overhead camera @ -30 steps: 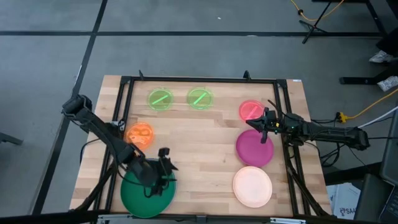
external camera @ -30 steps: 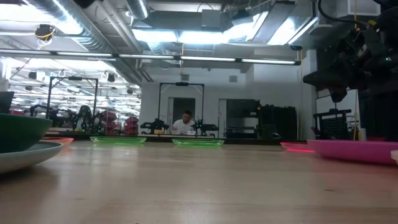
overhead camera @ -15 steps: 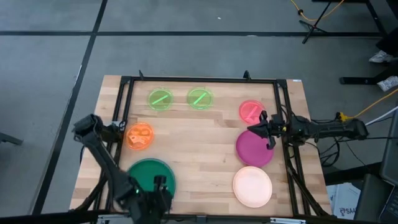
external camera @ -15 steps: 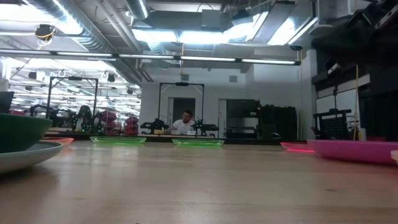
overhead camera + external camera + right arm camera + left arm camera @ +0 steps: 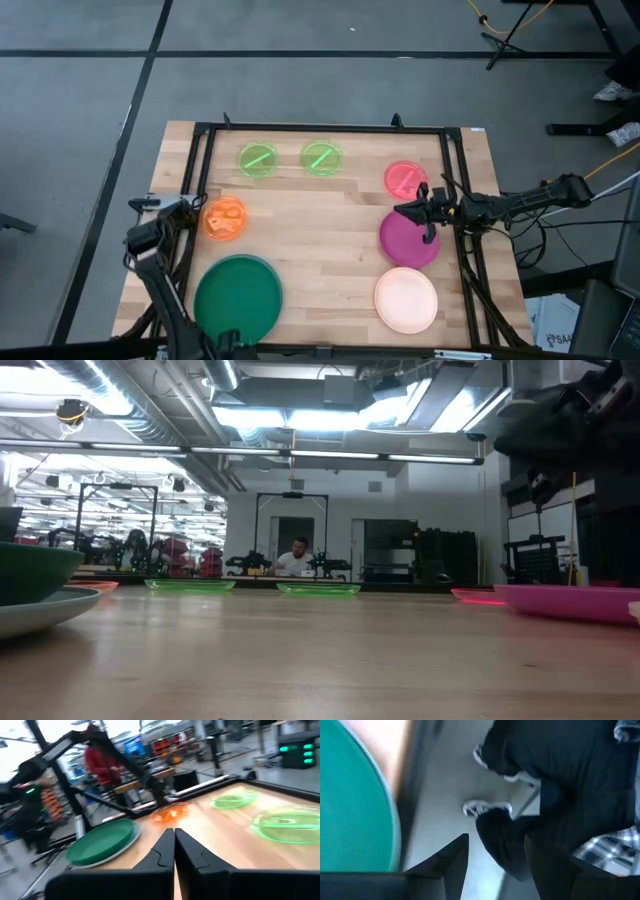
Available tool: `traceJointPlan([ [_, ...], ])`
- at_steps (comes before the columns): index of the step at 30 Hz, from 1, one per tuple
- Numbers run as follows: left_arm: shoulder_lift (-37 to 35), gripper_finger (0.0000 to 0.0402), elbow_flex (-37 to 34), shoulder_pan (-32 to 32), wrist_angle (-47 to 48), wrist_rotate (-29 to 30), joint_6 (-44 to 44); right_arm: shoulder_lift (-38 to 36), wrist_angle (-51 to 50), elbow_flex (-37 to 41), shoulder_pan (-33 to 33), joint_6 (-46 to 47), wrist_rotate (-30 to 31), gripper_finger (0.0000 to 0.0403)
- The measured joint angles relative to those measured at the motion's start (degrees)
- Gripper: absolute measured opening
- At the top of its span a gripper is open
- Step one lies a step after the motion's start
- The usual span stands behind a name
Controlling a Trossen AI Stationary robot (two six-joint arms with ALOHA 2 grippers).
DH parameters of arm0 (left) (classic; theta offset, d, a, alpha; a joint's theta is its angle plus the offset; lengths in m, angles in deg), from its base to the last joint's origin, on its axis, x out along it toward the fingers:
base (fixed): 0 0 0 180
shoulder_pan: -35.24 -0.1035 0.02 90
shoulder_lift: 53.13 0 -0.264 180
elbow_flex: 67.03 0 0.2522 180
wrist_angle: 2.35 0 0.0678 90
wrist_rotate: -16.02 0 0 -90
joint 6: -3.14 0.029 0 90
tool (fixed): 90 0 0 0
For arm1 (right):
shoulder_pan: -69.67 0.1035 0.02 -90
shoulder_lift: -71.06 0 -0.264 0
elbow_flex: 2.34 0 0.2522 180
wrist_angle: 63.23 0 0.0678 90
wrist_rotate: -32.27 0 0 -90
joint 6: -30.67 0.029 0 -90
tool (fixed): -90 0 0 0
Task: Stack plastic plates
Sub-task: Move the stacked plates to the center of the table
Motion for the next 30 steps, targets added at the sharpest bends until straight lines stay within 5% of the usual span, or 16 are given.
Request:
traceJointPlan([
  [10,3.6,0.0188,0.7,3.9,6.1,-3.6,-12.4,0.0,0.1,0.0,0.0,-1.9,1.9,0.0001],
  [15,3.6,0.0188,0.5,4.0,15.4,-7.3,-12.2,0.0,-0.8,0.0,0.0,-3.2,2.9,0.0001],
  [30,3.7,0.0188,-5.0,6.0,18.4,-4.5,-9.5,0.0,-4.4,0.0,0.0,-3.1,2.8,0.0001],
])
